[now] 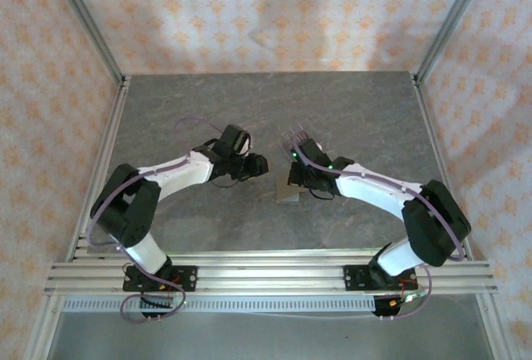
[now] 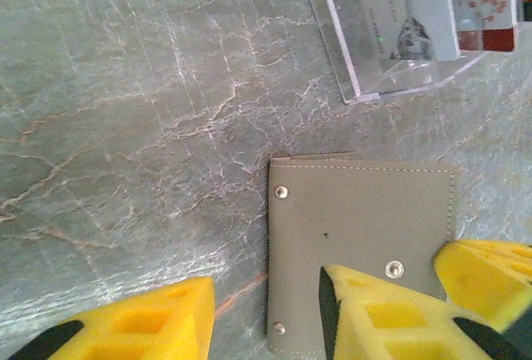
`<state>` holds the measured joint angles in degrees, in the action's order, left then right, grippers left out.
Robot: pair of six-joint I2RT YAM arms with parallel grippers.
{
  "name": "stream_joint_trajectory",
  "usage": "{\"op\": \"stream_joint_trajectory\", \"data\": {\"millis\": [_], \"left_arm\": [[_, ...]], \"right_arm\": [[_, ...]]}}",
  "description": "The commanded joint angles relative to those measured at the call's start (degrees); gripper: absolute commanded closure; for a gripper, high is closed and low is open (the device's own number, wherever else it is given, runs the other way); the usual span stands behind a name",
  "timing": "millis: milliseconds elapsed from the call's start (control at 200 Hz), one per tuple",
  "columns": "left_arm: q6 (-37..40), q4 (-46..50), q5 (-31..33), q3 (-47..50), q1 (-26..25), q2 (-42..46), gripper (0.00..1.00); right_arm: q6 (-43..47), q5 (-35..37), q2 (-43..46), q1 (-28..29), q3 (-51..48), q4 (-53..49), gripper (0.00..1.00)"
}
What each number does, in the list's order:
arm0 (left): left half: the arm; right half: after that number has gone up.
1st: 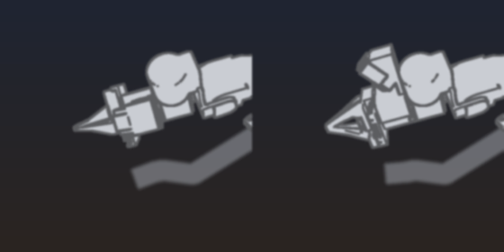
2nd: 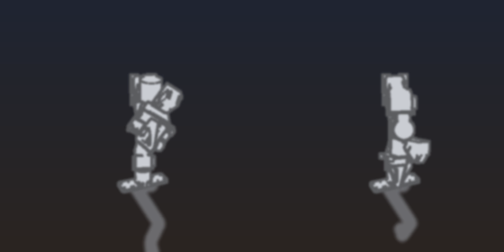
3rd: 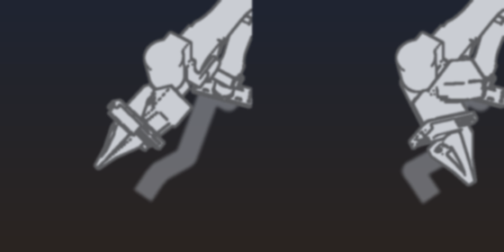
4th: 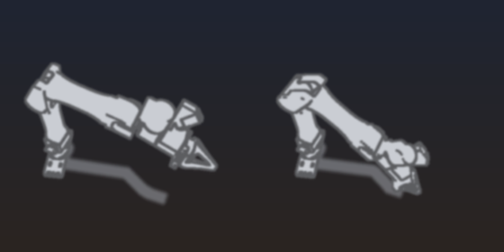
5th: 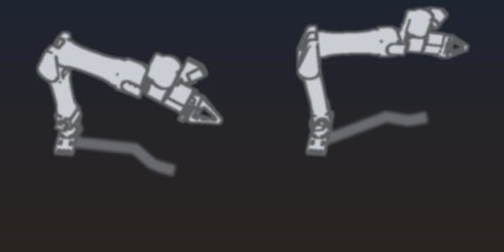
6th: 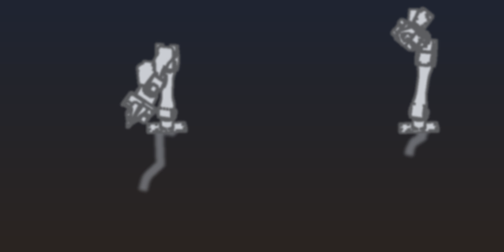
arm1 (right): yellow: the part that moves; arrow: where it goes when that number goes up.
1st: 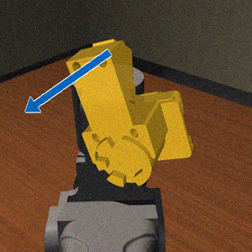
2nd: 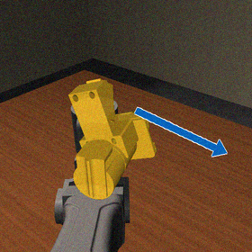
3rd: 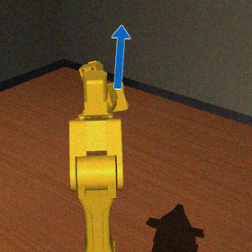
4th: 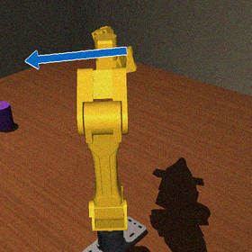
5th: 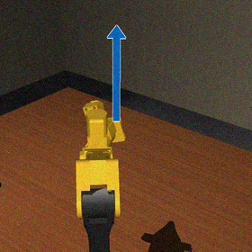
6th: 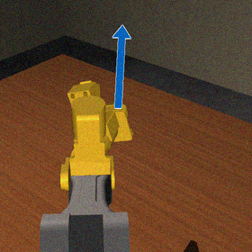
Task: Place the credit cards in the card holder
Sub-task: Open the card holder at the center of the table.
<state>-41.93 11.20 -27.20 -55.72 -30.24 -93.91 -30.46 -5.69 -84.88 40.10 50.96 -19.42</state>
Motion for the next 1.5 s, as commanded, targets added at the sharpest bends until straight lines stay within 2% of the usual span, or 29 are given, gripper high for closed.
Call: {"op": "stream_joint_trajectory", "data": {"millis": [0,110,280,631,821,1051,1181,1341,1496], "left_arm": [[1.35,5.75,3.73,2.62,0.46,1.53,0.67],[1.61,5.4,2.77,3.29,-0.05,0.28,0.76],[0.57,1.43,1.18,3.34,-2.13,-3.43,0.87],[-3.14,-6.02,-0.91,3.85,-2.98,-9.77,0.9],[-5.14,-9.42,-1.54,5.08,-2.98,-11.07,0.9],[-5.3,-9.87,-0.88,6.24,-2.98,-11.21,0.9],[-5.57,-10.16,-0.4,6.93,-2.97,-11.25,0.9],[-6.11,-10.97,-0.48,7.43,-2.94,-12.03,0.9],[-6.8,-11.85,-0.44,8.33,-2.88,-11.45,0.9]], "right_arm": [[2.57,4.62,-0.48,1.71,3.97,-5.26,1.0],[3.18,5.97,-2.65,4.19,7.63,-6.85,1.0],[2.88,3.88,-4.8,5.38,11.07,-6.25,1.0],[-0.71,-5.76,-9.39,5.69,12.24,0.44,0.96],[-3.73,-11.88,-11.44,5.69,10.0,7.43,0.8],[-7.43,-18.51,-10.28,4.69,5.63,16.56,0.65],[-10.74,-24.18,-9.65,2.94,0.97,25.57,0.51],[-13.45,-29.04,-9.11,2.19,-2.14,33.41,0.42],[-14.7,-30.4,-7.19,1.7,-3.83,36.13,0.4]]}}
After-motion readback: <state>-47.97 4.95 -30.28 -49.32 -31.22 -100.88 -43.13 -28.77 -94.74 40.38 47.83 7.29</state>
